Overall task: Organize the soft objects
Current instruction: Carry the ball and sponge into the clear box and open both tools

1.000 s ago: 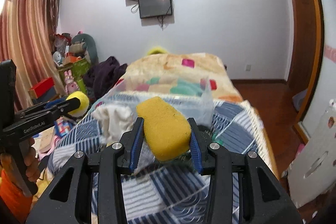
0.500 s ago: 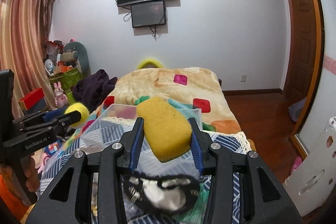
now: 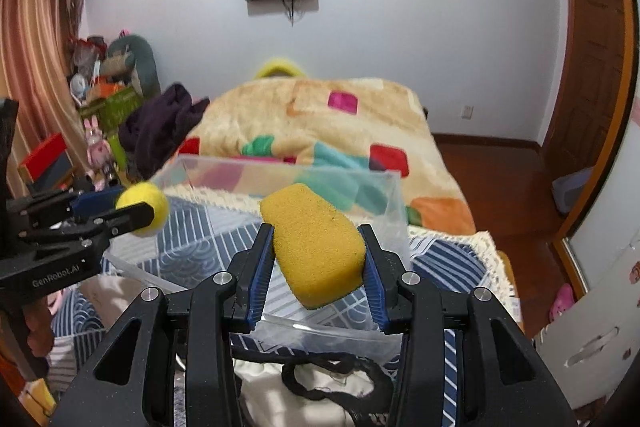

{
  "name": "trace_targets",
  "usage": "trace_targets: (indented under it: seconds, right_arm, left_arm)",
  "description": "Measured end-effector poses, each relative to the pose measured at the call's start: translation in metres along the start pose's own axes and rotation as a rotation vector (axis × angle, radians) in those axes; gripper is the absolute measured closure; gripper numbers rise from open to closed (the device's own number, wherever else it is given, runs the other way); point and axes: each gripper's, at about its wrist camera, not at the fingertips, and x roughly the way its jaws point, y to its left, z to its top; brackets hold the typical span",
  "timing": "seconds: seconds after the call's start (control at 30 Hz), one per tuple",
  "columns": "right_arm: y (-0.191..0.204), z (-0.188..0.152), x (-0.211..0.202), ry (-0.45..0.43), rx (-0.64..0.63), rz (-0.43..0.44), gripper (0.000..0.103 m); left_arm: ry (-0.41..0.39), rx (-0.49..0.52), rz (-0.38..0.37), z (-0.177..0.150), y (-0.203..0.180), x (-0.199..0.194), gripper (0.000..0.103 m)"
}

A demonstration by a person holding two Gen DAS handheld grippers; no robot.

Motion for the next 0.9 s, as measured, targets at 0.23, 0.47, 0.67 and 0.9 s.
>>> trace_targets:
  seconds: [0.23,0.47,0.67,0.9]
  right_arm:
    - [0.002,0.003,0.019,0.082,-0.002,0.035,0.064]
    - [0.01,0.004,0.031,0.119,-0.022,0.041,0.063]
    - [0.013,0.006,0.031,0.116,-0.029,0.044,0.052]
    - [0.014,0.013,0.012,0.036,-0.033,0.026,0.03]
  left_arm:
    - [0.026,0.036,-0.001,-0.002,-0.007,0.014,0.061]
    - [0.022,0.035,-0.005,-0.006,-0.011,0.015,0.058]
    - [-0.002,0.023,-0.005,-0.004,-0.012,0.008,0.04]
    - [-0.059,0.012,-0.007,0.0,-0.009,-0.017,0.031]
